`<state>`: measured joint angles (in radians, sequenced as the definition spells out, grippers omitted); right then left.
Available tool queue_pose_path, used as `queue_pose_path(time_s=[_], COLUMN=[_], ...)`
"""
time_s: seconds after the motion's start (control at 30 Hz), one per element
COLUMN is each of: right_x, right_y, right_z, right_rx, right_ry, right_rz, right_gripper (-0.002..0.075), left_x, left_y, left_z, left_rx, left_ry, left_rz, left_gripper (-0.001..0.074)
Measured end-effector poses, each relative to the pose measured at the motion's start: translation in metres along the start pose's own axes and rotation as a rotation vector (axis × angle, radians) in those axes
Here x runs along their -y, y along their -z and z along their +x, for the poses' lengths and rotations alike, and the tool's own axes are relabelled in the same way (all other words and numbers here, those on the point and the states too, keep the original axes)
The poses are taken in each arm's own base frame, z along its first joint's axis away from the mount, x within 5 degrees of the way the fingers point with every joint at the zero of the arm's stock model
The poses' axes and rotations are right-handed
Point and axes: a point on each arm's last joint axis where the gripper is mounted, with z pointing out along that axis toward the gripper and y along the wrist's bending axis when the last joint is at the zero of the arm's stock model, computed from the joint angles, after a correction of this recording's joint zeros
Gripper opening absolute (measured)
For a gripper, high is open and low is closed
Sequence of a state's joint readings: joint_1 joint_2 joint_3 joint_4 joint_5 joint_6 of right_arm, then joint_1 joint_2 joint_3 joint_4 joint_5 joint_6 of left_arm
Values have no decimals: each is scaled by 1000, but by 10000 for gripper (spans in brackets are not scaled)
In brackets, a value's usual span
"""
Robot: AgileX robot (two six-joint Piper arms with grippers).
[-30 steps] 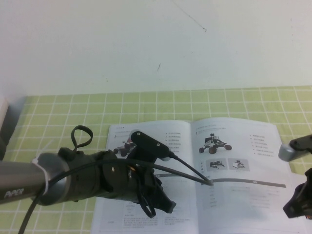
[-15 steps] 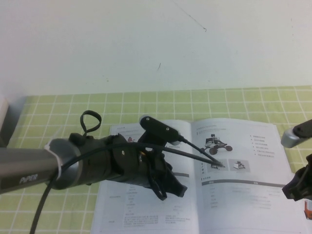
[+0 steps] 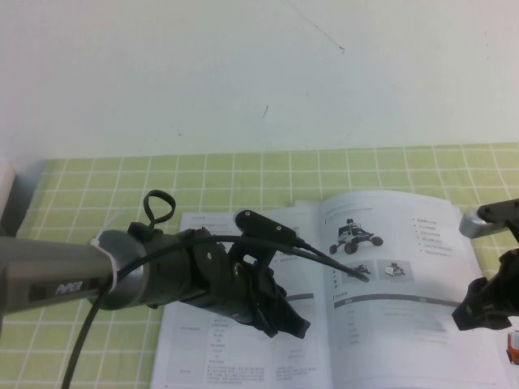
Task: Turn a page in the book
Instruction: Open the closed book
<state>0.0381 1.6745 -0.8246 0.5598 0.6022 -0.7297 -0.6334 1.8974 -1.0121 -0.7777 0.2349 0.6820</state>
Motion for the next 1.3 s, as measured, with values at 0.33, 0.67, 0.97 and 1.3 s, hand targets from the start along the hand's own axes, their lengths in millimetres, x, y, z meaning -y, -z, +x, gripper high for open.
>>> queue_pose_path(time_s=[0.33, 0.67, 0.97, 1.3], right_x=[15, 26, 23, 31], right_y=[-3, 7, 7, -15], right_z=[-5, -6, -8, -3], right_rx=[-11, 5, 32, -33], right_ry=[-50, -129, -110, -138], right_rz=[-2, -69, -106, -125], right_gripper=[417, 417, 417, 417], left_x=[-1, -1, -1, -1], left_y=[-1, -1, -1, -1], left_z=[0, 0, 1, 1], left_rx=[-3, -1, -3, -3], left_ry=[6, 6, 6, 6], left_rz=[1, 0, -2, -2], left_gripper=[-4, -4, -4, -4])
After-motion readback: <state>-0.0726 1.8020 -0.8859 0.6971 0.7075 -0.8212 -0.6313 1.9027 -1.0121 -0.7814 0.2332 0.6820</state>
